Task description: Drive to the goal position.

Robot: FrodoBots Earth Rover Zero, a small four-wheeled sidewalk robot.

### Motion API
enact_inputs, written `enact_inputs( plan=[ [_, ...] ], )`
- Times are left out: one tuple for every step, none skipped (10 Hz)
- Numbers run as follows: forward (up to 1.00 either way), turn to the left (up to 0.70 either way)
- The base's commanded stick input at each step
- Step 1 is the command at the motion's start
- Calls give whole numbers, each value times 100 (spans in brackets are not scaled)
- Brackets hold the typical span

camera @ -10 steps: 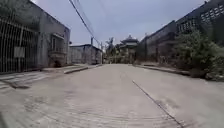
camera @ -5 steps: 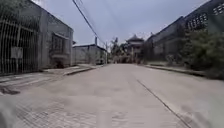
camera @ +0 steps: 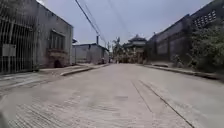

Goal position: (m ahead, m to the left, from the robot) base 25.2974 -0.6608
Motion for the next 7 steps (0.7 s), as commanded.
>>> enact_inputs(
  plan=[
    [100, 0],
    [100, 0],
    [100, 0],
    [100, 0],
    [100, 0],
    [100, -13],
    [100, -29]
  ],
)
